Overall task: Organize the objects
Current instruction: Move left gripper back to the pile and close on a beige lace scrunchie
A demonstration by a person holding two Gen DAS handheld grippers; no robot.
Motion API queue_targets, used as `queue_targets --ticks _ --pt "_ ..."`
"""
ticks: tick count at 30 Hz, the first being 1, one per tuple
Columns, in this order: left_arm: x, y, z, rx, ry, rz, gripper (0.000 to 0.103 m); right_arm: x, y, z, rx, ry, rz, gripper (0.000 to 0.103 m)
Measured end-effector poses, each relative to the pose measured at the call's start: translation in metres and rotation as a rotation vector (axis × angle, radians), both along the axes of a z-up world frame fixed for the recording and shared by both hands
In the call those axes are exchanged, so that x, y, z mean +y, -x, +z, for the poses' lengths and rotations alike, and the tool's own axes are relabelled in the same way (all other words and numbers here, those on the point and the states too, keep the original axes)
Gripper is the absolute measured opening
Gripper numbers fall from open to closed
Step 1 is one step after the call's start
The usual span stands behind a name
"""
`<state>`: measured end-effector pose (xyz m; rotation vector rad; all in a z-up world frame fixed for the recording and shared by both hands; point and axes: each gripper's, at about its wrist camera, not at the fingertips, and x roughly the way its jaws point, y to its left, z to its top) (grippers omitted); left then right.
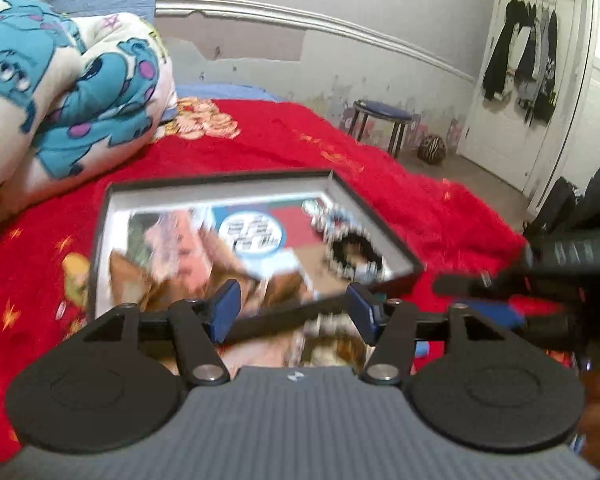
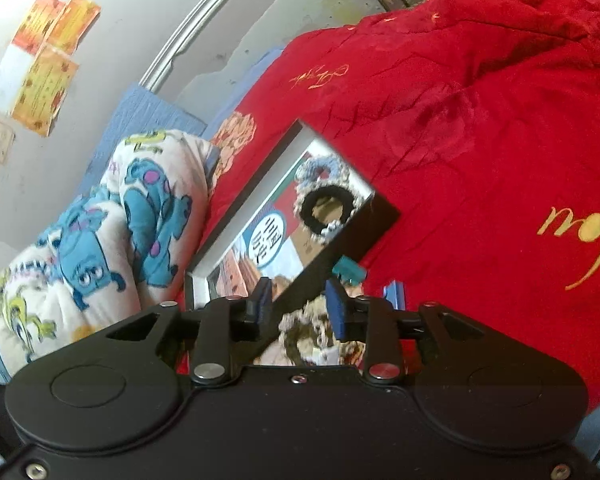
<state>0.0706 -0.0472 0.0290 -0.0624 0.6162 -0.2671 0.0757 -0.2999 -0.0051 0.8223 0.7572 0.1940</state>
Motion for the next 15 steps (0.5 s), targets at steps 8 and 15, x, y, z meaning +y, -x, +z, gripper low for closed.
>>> queue_targets --ticks 8,15 --pt "-0.031 0.005 -0.039 0.128 -0.055 -0.058 0.072 0.012 -0.004 -0.004 0.043 0.066 0.023 0.04" --pt "-0.048 0.001 -0.059 0.159 -0.151 -0.024 0.058 0.013 -0.013 -0.013 0.078 0.05 0.057 0.04"
